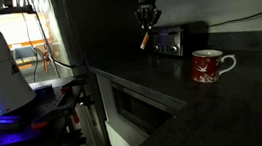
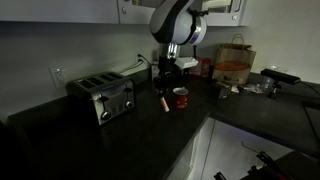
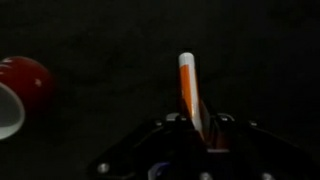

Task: Take the orange marker out of the maroon mug

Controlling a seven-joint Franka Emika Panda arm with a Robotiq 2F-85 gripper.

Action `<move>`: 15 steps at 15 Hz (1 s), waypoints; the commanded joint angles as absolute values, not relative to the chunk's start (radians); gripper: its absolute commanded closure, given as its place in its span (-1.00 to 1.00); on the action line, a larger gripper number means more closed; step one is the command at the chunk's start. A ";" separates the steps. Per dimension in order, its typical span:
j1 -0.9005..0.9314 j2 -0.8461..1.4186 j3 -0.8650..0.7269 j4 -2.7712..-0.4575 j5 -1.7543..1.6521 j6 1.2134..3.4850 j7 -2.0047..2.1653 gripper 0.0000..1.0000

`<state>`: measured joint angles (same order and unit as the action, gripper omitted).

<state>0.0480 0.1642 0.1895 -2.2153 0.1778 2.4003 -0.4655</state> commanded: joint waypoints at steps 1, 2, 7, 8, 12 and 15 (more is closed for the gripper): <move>0.037 0.221 0.216 -2.192 0.286 2.278 -0.640 0.91; 0.039 0.242 0.216 -2.188 0.289 2.254 -0.642 0.91; 0.037 0.319 0.223 -2.198 0.312 2.353 -0.599 0.91; 0.032 0.329 0.229 -2.199 0.338 2.395 -0.599 0.91; 0.035 0.368 0.233 -2.199 0.362 2.546 -0.563 0.91; 0.037 0.399 0.234 -2.192 0.335 2.594 -0.527 0.91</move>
<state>0.0457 0.3747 0.2192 -2.2028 0.3506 2.5509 -0.5774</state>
